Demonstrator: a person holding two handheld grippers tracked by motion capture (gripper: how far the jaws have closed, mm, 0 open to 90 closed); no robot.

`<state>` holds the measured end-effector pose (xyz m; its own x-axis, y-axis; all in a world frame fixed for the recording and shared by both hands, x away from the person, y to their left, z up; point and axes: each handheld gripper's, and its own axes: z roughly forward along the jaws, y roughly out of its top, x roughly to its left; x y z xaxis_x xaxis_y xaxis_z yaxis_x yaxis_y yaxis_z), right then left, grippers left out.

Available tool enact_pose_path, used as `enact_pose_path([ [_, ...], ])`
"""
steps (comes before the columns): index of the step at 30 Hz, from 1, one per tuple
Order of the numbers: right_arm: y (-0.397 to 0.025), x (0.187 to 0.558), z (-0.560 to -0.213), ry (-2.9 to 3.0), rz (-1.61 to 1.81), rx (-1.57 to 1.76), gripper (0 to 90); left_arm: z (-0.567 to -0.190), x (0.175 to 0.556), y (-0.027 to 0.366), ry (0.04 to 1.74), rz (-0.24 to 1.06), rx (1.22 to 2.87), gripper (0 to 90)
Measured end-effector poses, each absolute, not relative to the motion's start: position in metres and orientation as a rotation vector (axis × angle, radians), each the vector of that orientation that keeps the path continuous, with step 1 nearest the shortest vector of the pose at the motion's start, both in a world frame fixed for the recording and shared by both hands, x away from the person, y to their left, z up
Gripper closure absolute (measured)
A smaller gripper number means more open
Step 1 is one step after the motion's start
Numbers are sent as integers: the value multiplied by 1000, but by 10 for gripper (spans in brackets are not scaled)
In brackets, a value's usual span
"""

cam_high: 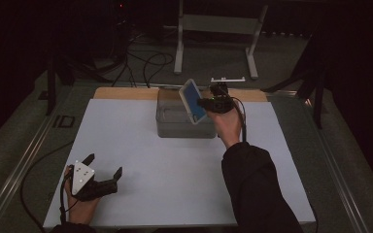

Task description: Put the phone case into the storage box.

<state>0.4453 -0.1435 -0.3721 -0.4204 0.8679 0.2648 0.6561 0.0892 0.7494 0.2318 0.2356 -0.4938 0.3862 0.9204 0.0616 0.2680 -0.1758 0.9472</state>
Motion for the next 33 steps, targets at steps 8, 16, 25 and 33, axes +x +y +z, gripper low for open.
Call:
enact_pose_path([
  [8, -144, 449, -374, 2093, 1231, 1546, 818, -493, 232, 235, 1060, 845, 1675, 3],
  [16, -146, 453, -376, 2066, 1221, 1563, 818, -493, 231, 235, 1059, 846, 1672, 3],
  [25, -147, 458, -380, 2043, 1190, 1576, 818, -493, 231, 235, 1059, 846, 1671, 3],
  [33, -147, 462, -383, 2019, 1171, 1588, 818, -493, 231, 235, 1058, 845, 1671, 3],
])
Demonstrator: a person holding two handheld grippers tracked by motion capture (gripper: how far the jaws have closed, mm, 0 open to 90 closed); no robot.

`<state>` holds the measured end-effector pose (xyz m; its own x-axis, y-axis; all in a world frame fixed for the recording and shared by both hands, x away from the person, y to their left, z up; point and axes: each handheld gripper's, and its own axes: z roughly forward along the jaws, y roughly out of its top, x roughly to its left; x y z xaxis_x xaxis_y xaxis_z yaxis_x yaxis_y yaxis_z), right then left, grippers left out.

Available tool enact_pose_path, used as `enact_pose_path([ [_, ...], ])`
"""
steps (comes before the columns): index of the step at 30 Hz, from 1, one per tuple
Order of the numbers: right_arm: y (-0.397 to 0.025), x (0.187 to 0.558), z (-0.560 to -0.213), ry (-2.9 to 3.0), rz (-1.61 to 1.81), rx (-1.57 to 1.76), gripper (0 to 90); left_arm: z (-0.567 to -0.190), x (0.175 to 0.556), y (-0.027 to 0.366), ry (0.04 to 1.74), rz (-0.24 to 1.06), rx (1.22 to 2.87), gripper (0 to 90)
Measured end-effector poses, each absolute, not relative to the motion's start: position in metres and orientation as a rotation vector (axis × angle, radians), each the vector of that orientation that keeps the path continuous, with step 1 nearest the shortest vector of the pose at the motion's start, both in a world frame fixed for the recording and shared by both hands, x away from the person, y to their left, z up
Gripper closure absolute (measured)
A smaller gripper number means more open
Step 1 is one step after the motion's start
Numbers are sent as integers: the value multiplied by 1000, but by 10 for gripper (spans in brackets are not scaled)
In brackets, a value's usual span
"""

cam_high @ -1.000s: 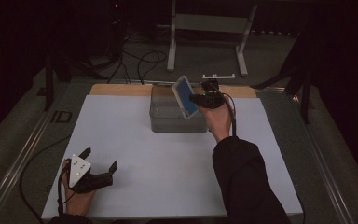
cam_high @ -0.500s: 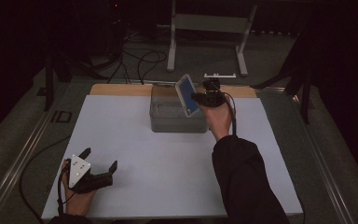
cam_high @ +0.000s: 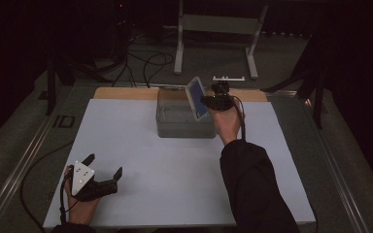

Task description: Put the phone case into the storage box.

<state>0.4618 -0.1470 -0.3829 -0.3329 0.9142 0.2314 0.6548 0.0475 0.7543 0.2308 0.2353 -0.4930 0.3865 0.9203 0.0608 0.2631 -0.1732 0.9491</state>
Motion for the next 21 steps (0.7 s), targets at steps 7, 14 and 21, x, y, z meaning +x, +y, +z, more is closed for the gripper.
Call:
enact_pose_path([
  [7, -149, 466, -386, 2002, 1151, 1601, 818, -493, 231, 236, 1060, 845, 1667, 3],
  [14, -152, 469, -388, 1981, 1133, 1621, 818, -493, 231, 236, 1061, 843, 1669, 3],
  [21, -153, 472, -391, 1968, 1102, 1630, 818, -493, 231, 236, 1059, 842, 1667, 3],
])
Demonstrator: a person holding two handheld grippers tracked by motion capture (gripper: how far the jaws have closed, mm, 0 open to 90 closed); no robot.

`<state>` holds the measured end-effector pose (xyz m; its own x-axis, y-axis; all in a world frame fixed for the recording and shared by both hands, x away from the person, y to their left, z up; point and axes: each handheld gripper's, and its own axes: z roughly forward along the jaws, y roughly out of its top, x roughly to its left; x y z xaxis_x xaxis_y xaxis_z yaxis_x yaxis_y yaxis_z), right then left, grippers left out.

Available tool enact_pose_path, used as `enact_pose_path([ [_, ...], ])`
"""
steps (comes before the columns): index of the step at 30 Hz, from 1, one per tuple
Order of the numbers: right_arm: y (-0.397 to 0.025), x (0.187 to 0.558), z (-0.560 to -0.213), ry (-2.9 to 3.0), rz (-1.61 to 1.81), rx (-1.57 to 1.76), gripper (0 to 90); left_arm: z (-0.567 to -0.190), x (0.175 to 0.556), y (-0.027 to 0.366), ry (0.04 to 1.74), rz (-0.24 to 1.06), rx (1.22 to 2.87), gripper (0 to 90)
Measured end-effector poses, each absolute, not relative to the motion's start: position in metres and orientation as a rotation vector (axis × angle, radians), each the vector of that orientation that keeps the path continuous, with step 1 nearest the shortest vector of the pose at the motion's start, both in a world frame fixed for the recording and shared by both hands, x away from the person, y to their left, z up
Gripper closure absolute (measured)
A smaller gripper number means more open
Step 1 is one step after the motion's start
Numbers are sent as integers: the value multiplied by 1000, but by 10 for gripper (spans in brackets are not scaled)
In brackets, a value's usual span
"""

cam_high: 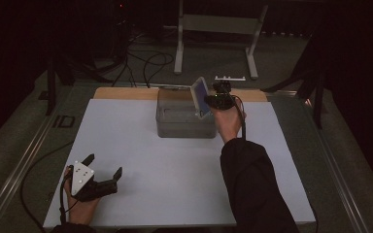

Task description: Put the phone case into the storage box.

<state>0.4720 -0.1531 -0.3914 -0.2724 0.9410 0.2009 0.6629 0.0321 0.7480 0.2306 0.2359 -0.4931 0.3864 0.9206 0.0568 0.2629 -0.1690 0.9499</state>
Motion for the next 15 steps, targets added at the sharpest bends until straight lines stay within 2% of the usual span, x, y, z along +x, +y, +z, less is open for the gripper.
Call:
enact_pose_path([
  [15, -153, 475, -396, 1949, 1038, 1666, 817, -493, 230, 236, 1059, 843, 1665, 3],
])
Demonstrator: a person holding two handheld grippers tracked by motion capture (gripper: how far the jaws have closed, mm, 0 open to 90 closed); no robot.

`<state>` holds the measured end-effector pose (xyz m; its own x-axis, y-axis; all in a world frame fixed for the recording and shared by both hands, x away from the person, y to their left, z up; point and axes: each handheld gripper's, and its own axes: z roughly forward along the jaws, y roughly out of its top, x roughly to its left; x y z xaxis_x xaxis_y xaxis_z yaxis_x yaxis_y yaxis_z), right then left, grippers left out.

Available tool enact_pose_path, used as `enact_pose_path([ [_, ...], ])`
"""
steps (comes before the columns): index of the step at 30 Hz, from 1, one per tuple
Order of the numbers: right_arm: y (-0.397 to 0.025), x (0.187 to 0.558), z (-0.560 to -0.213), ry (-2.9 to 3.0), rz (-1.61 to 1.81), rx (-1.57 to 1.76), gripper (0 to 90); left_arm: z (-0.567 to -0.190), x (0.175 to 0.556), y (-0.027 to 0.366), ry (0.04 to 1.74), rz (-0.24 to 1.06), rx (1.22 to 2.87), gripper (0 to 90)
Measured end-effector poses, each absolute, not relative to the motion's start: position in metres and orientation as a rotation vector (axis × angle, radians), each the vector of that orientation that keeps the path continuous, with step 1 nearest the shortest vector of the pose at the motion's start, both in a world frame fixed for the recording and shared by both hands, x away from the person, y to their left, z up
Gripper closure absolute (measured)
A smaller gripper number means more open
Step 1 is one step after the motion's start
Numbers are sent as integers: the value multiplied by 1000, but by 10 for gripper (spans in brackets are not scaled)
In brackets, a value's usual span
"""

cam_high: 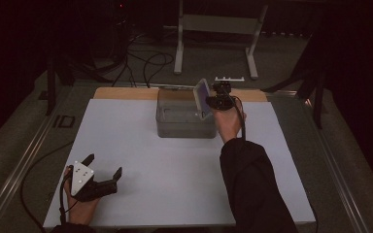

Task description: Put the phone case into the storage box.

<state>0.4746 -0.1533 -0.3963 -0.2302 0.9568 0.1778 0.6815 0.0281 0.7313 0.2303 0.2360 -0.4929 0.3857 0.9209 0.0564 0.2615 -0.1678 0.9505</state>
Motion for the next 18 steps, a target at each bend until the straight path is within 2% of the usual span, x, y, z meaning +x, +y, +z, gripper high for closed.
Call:
enact_pose_path([
  [18, -158, 477, -406, 1918, 961, 1685, 817, -493, 230, 236, 1058, 845, 1666, 3],
])
